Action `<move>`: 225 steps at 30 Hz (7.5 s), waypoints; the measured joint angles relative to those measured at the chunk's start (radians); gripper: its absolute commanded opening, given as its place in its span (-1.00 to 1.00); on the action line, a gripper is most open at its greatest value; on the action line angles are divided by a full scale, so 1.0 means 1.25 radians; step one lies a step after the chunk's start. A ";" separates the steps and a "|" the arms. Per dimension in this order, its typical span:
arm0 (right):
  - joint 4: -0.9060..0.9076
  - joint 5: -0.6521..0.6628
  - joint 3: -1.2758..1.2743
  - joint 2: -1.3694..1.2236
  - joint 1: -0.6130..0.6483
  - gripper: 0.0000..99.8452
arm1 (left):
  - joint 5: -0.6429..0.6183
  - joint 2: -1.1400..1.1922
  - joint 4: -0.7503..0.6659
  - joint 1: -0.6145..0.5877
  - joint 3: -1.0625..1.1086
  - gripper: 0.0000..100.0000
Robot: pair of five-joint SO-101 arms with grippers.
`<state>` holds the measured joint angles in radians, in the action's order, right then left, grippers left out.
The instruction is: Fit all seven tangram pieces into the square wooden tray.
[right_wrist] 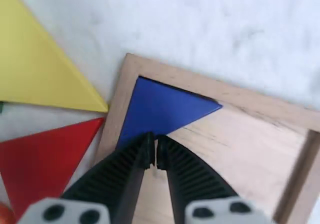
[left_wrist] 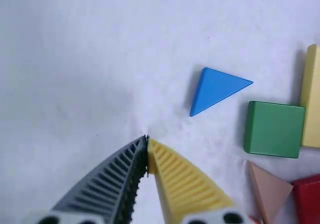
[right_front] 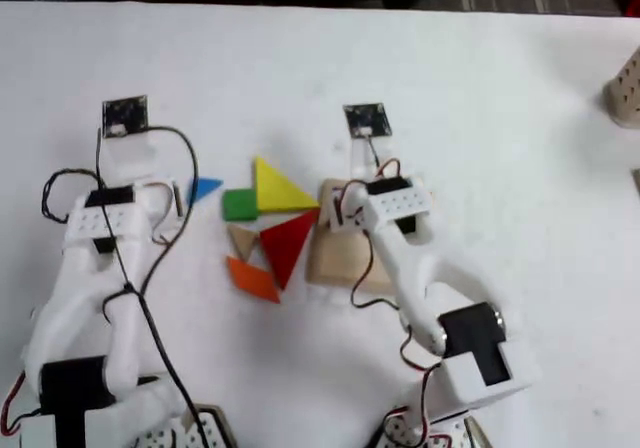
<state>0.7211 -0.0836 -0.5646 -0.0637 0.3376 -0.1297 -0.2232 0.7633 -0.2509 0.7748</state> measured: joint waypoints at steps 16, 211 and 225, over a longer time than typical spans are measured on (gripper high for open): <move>0.103 0.058 -0.103 0.142 -0.044 -0.97 | -0.001 0.000 0.000 0.014 0.000 -0.51; 0.099 0.066 -0.220 0.254 -0.322 -0.97 | -0.002 0.302 0.033 0.689 -0.247 -0.46; 0.099 0.066 -0.220 0.254 -0.323 -0.97 | -0.002 0.115 0.248 0.594 -0.247 -0.70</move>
<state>0.8454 -0.0008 -0.8393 0.2539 -0.0660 -0.1327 -0.0790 1.0733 0.4918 0.4664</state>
